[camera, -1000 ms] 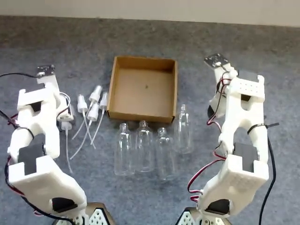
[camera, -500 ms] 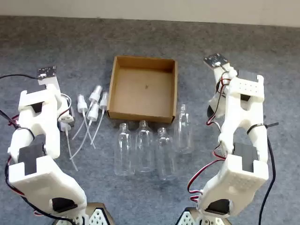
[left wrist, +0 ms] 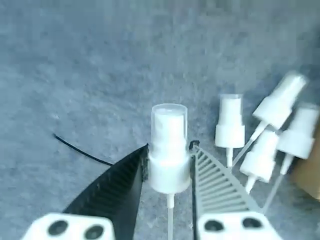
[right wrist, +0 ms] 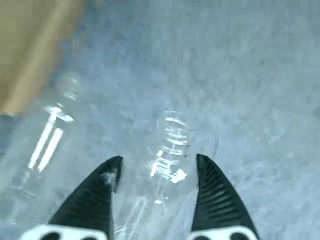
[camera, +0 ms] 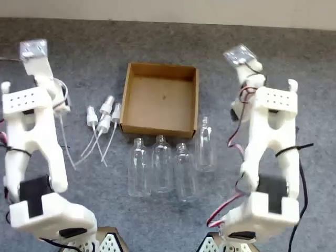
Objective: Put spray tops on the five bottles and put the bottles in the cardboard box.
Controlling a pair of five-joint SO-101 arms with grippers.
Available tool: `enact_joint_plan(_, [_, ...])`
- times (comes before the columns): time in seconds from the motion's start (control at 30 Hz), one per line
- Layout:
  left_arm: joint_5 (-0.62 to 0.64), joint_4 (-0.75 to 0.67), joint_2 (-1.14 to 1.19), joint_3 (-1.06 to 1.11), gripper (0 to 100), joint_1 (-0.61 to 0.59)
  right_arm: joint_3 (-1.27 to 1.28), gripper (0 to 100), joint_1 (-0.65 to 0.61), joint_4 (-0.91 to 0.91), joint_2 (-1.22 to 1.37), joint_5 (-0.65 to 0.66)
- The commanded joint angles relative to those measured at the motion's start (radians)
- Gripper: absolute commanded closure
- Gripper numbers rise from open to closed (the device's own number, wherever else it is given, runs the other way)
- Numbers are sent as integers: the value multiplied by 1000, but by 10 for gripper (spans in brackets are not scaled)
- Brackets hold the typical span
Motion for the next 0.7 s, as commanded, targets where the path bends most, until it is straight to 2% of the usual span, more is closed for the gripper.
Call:
enact_joint_plan(0.0, [-26,86,-142,-157,996,16,-27,995,-85,-5,-179,9])
enact_joint_plan(0.2, [-34,157,-331,-309,996,91,-36,995,-194,-13,-294,3])
enact_joint_plan(0.4, [-34,149,-581,-437,996,268,-31,995,-371,-38,-443,-221])
enact_joint_plan(0.57, [-31,135,-707,-490,996,476,185,995,-467,-262,-615,-334])
enact_joint_plan(0.67, [25,46,-713,-489,995,561,429,995,-522,-433,-750,-377])
